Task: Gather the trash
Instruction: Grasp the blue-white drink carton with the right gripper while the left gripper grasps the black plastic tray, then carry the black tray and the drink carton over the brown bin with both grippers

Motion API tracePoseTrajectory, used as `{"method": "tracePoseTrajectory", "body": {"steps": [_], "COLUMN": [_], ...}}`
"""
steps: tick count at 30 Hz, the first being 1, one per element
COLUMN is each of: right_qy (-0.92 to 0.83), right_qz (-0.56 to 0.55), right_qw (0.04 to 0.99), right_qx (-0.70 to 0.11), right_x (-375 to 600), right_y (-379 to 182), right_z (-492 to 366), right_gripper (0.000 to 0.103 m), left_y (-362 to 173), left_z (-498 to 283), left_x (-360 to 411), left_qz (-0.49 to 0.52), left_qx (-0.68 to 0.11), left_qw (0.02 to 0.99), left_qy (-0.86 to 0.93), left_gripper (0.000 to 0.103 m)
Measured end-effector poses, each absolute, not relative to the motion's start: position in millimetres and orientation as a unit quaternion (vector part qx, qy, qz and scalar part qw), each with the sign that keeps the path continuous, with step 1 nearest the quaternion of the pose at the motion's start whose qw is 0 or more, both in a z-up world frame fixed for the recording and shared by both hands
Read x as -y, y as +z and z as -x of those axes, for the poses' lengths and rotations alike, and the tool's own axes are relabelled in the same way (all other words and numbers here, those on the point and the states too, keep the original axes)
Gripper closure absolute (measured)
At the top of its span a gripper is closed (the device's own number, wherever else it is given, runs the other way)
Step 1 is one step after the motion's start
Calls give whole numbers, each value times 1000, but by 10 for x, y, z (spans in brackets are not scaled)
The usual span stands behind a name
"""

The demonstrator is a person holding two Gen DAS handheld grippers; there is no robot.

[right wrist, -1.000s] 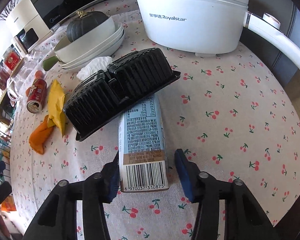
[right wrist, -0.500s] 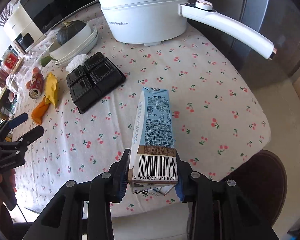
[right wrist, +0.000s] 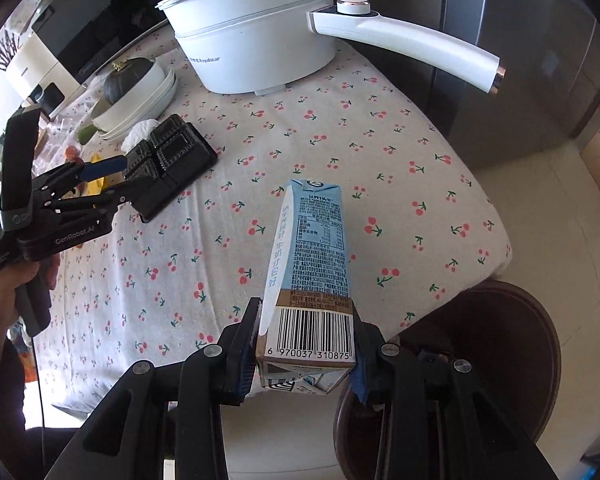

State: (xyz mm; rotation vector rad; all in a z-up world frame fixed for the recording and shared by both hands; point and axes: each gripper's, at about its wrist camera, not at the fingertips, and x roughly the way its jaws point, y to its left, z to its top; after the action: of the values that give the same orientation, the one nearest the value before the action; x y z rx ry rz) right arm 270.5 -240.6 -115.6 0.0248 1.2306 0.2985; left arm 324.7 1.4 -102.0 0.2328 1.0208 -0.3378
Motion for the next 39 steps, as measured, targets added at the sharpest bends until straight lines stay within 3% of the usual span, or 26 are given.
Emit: {"method": "tracePoseTrajectory", "body": {"steps": [11,15,28,39], "right_qy": [128,127,129,129], "right_qz": [-24,-22,-28,-35], "right_qw": [803,805,811,820], "right_qx": [-581,-580,-570,-556], "right_x": [2599,2599,2641,2819], "right_y": [-1209,-1193,-1101,-951], "right_z": [-2702,-2697,-2668,-2569], "right_gripper": [65,65,65,65], "left_y": [-1156,-1159,-1074,-805], "left_z": [-3374,-3277,-2934,-2783], "left_x": [76,91,186,260], "left_qz": [-135,-128,-157,-107], "left_qx": [-491,-492,-508,-478], "left_qw": [847,844,826,848], "left_qy": [-156,-169,-187,-201], "left_gripper": [43,53,54,54]}}
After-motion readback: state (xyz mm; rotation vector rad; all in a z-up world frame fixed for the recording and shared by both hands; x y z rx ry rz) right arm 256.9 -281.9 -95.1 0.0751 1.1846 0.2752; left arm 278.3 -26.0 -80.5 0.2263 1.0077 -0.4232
